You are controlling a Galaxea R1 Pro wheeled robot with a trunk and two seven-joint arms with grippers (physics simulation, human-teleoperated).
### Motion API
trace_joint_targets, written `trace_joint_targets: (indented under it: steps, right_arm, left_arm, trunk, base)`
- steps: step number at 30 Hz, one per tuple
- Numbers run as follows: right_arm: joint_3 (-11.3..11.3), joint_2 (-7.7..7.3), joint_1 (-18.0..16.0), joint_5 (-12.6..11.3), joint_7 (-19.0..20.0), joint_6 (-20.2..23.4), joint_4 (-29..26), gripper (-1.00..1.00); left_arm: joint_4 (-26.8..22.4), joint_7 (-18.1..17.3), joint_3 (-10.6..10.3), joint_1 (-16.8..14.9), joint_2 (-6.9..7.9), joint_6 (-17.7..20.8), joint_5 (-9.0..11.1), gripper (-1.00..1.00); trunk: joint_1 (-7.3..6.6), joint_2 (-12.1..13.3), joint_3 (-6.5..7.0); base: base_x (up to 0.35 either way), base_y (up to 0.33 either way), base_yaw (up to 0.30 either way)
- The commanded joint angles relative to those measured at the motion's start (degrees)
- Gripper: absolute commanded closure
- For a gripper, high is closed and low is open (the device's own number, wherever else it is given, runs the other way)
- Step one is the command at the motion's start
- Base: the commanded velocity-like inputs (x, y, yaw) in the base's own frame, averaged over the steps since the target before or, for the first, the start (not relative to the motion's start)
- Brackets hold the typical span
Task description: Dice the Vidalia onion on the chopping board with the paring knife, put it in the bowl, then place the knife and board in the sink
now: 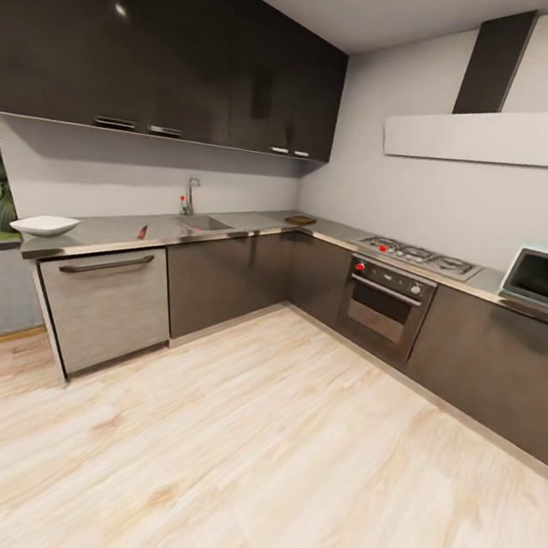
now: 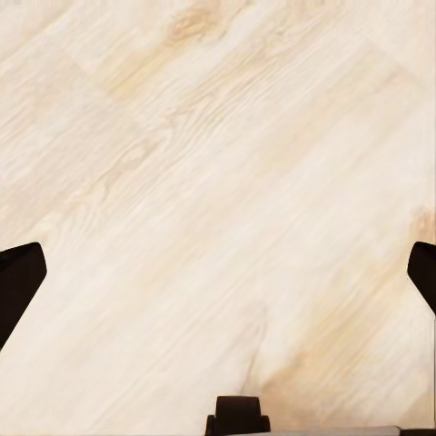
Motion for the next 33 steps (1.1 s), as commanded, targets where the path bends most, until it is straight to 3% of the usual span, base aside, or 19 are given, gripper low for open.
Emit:
trace_joint_targets:
  steps: [1, 33]
  right_arm:
    - [0.0, 0.00, 0.0, 0.0, 0.0, -0.2, 0.0, -1.00]
    - [0.0, 0.00, -0.1, 0.0, 0.0, -0.2, 0.0, -1.00]
  left_arm:
    - [0.0, 0.0, 0.0, 0.0, 0.00, -0.1, 0.0, -1.00]
    - [0.0, 0.0, 0.0, 0.0, 0.00, -0.1, 0.0, -1.00]
  trunk:
    - [0.03, 0.0, -0.05]
    - [0.03, 0.0, -0.05]
  base:
    - [0.318, -0.142, 0.082]
    - [0.318, -0.143, 0.109]
